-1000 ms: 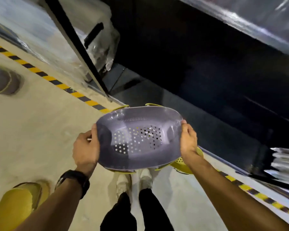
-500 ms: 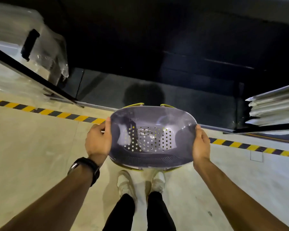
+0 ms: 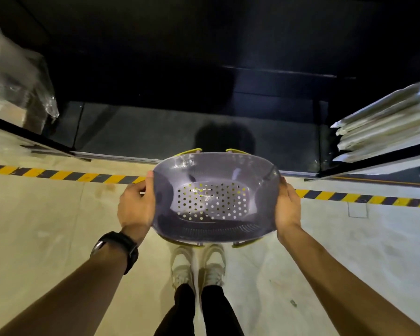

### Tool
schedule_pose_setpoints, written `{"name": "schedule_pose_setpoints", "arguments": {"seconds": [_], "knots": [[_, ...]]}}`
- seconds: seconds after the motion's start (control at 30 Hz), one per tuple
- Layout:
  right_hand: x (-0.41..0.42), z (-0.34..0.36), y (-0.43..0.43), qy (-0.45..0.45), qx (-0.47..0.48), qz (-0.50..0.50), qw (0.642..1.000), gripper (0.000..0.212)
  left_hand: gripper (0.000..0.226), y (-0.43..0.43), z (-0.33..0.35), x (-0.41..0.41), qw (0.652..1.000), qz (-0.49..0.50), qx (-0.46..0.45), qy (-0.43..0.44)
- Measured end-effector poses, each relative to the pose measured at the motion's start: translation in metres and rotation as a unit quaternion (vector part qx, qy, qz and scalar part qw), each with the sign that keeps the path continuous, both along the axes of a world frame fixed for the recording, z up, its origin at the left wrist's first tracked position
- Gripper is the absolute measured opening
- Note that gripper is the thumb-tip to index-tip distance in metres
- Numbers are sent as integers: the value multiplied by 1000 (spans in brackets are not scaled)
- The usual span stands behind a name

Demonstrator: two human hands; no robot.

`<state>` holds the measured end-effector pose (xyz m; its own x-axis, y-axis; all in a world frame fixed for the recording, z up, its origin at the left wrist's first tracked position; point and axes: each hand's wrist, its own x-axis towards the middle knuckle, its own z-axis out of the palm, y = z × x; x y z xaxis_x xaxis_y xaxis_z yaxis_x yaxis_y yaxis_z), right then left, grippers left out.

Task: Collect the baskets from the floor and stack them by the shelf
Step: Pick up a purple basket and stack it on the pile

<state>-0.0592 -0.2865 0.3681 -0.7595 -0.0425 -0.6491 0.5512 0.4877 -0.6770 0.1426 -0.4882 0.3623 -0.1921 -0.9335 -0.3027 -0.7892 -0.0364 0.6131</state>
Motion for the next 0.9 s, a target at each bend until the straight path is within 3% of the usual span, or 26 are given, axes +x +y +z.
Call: {"name": "schedule_pose_setpoints", "arguments": {"seconds": [0.07,0.23,0.4,0.63,0.9], "knots": [[0,-14,0,25,7,21,999,50,56,-1,-12,1,1000,2,6,2],[2,-55,-17,14,6,47,999,56,54,-14,-53,3,1000,17,5,-15],[-1,-106,-37,15,-7,32,999,35,57,-36,-103,-1,1000,3,-18,-6],[0,-168,-53,41,20,57,997,53,60,-51,-165,-5,1000,12,-21,-18],[1,-215,-56,47,33,55,997,53,64,-64,-215,-17,999,-5,-25,-26]]}}
